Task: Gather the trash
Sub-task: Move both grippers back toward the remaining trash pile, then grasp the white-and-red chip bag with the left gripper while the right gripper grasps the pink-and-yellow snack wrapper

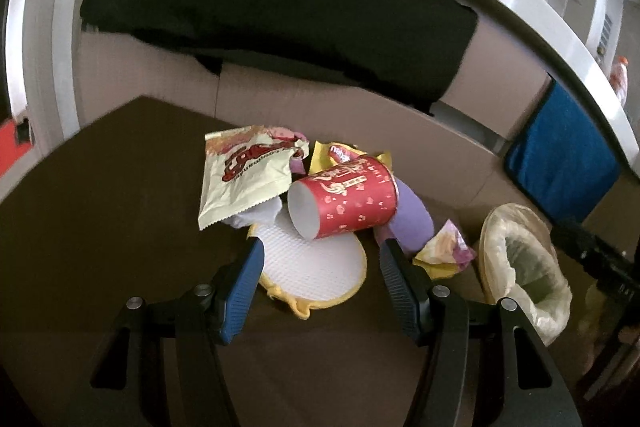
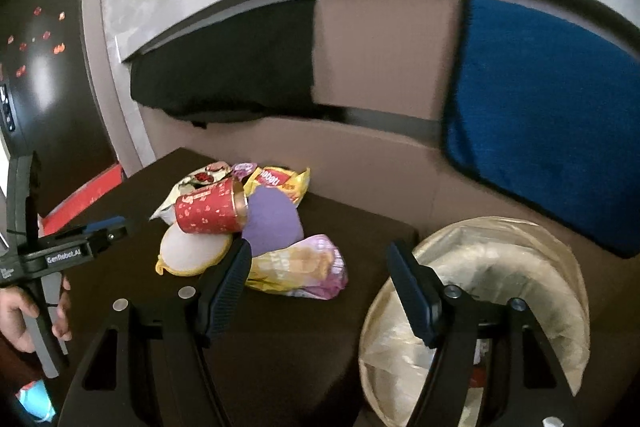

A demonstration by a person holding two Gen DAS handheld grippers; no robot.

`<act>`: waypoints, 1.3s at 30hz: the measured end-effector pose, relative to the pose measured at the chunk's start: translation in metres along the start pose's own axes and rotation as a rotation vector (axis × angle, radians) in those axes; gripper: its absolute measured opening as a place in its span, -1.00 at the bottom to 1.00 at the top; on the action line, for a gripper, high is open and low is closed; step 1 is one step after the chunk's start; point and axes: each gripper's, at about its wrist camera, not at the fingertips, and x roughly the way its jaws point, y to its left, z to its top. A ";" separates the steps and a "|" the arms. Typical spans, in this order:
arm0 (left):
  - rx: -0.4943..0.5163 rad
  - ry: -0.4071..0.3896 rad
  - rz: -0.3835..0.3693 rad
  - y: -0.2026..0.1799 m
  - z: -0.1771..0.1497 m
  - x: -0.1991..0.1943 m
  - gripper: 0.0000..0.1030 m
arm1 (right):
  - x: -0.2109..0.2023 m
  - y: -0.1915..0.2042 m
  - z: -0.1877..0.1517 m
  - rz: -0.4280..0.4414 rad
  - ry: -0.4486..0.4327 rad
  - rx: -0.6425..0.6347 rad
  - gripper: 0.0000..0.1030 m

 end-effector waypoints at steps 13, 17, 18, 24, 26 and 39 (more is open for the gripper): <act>0.071 -0.010 0.046 0.021 0.056 0.052 0.18 | 0.041 -0.013 -0.019 -0.003 0.095 0.047 0.31; 0.051 0.066 0.104 0.036 0.061 0.088 0.17 | 0.057 -0.013 -0.022 0.033 0.123 0.093 0.31; 0.021 0.090 0.123 0.043 0.062 0.098 0.17 | 0.058 -0.011 -0.022 0.041 0.125 0.093 0.31; -0.070 0.102 0.120 0.074 0.053 0.093 -0.52 | 0.061 0.013 -0.021 0.063 0.127 0.014 0.31; -0.023 0.072 0.131 0.073 0.047 0.071 -0.56 | 0.064 0.022 -0.020 0.081 0.130 -0.015 0.31; 0.024 0.049 0.116 0.085 -0.026 -0.062 -0.58 | 0.112 0.001 0.006 0.049 0.142 0.091 0.31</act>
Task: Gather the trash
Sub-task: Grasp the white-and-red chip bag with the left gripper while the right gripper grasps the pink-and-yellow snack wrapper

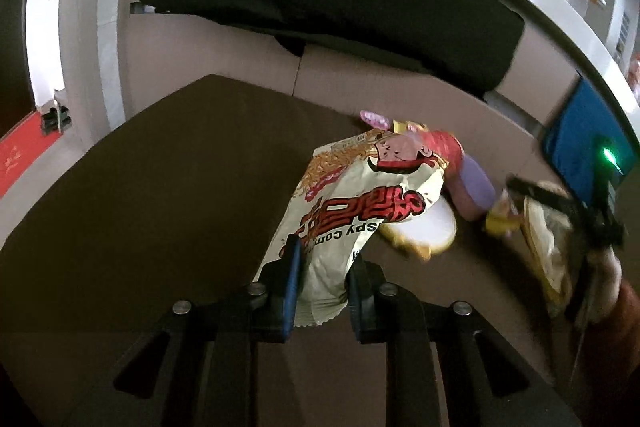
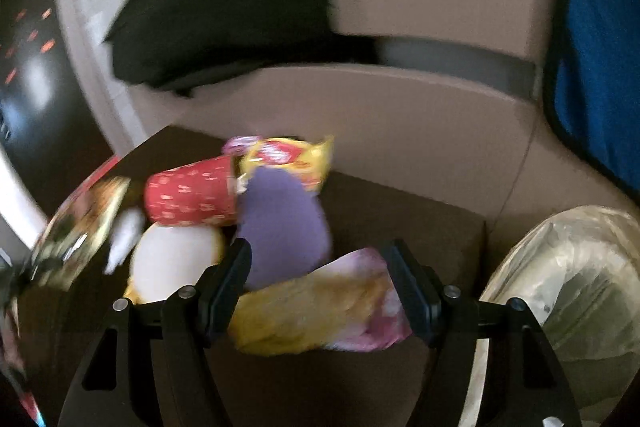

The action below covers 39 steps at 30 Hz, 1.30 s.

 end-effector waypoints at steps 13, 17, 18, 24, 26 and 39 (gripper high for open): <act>0.020 0.025 -0.104 -0.005 -0.021 -0.012 -0.49 | -0.005 0.048 -0.047 0.126 0.138 -0.135 0.31; 0.027 0.026 -0.110 -0.009 -0.023 -0.015 -0.47 | -0.003 0.063 -0.055 0.098 0.140 -0.204 0.31; 0.026 0.026 -0.119 -0.010 -0.024 -0.017 -0.45 | -0.001 0.063 -0.056 0.102 0.147 -0.197 0.31; 0.045 0.012 -0.125 -0.010 -0.026 -0.025 -0.39 | 0.003 0.051 -0.056 0.140 0.175 -0.111 0.37; 0.056 0.005 -0.112 -0.011 -0.028 -0.026 -0.39 | 0.009 0.047 -0.056 0.125 0.210 -0.085 0.67; 0.121 -0.008 -0.076 -0.030 -0.036 -0.023 -0.38 | -0.025 0.049 -0.058 0.190 0.168 -0.088 -0.32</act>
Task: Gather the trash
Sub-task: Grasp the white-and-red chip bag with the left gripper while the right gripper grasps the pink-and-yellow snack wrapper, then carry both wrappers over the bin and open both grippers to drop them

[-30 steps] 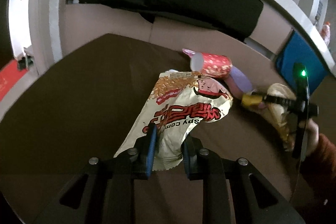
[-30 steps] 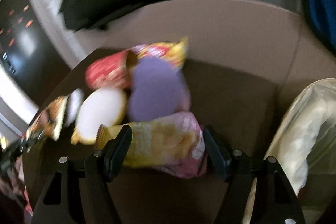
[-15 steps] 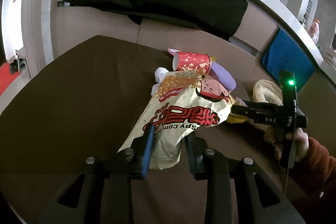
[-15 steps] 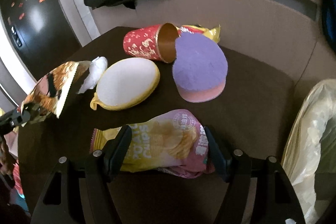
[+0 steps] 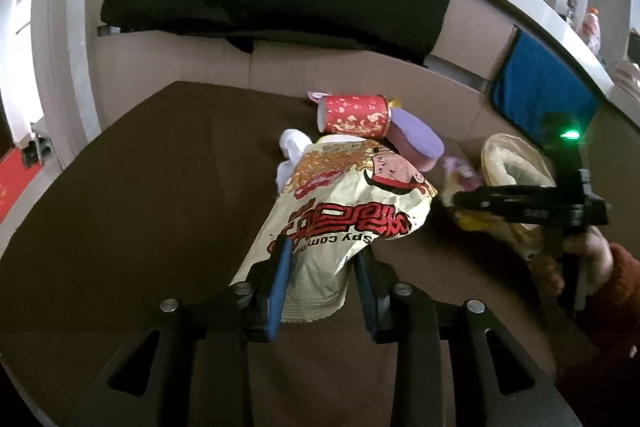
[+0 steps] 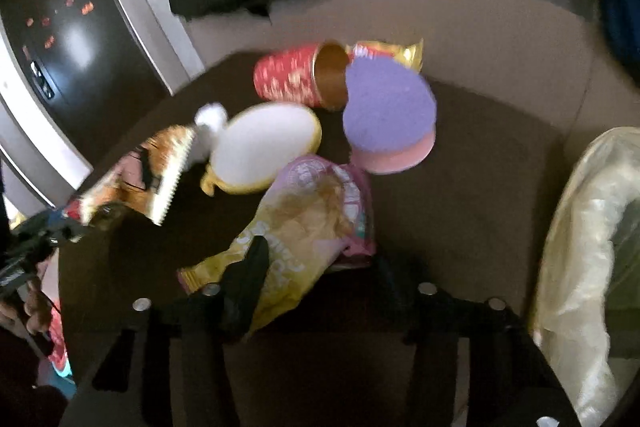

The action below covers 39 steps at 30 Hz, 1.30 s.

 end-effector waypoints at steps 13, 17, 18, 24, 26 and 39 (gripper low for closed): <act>0.065 -0.161 0.138 -0.053 0.029 -0.023 -0.67 | -0.083 0.017 0.003 -0.056 -0.165 -0.058 -0.79; 0.087 -0.201 0.145 -0.074 0.037 -0.037 -0.67 | -0.105 0.017 0.001 -0.070 -0.213 -0.065 -0.80; 0.090 -0.211 0.146 -0.079 0.039 -0.040 -0.67 | -0.110 0.017 0.001 -0.073 -0.225 -0.065 -0.80; 0.113 -0.270 0.123 -0.109 0.055 -0.059 -0.67 | -0.146 0.018 0.006 -0.102 -0.309 -0.077 -0.81; 0.117 -0.296 0.116 -0.119 0.062 -0.066 -0.67 | -0.159 0.019 0.010 -0.118 -0.341 -0.089 -0.81; 0.195 -0.482 0.068 -0.208 0.121 -0.097 -0.67 | -0.259 0.002 0.022 -0.287 -0.535 -0.129 -0.82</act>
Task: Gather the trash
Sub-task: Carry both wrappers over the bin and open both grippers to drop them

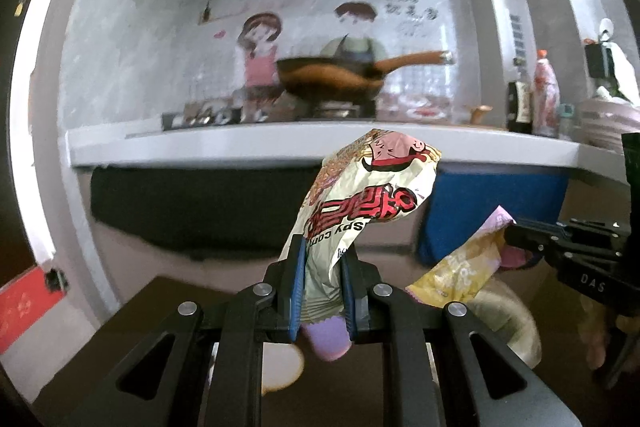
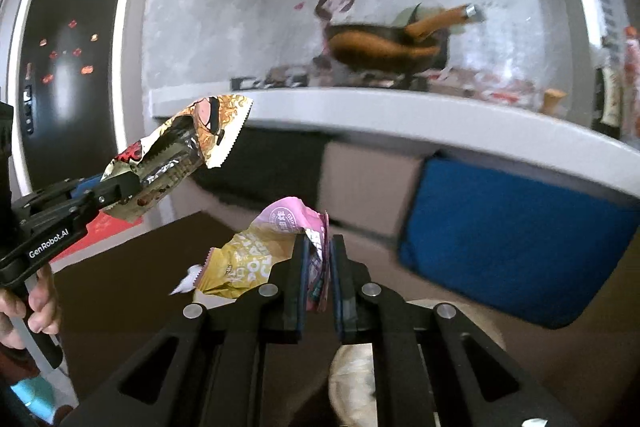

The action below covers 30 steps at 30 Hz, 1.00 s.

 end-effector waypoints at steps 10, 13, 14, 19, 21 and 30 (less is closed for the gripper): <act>0.038 0.001 -0.150 -0.085 0.012 0.020 -0.67 | -0.046 -0.065 -0.004 -0.146 -0.028 0.037 -0.82; 0.036 0.024 -0.194 -0.108 0.009 0.034 -0.67 | -0.050 -0.081 -0.007 -0.183 -0.017 0.042 -0.82; 0.035 0.037 -0.208 -0.115 0.008 0.039 -0.67 | -0.052 -0.087 -0.009 -0.198 -0.012 0.044 -0.82; 0.027 0.096 -0.247 -0.139 -0.006 0.062 -0.67 | -0.059 -0.111 -0.021 -0.254 0.001 0.056 -0.82; 0.026 0.120 -0.252 -0.147 -0.013 0.072 -0.67 | -0.060 -0.119 -0.027 -0.272 0.008 0.060 -0.82; 0.027 0.205 -0.260 -0.159 -0.043 0.103 -0.67 | -0.041 -0.144 -0.055 -0.280 0.061 0.122 -0.82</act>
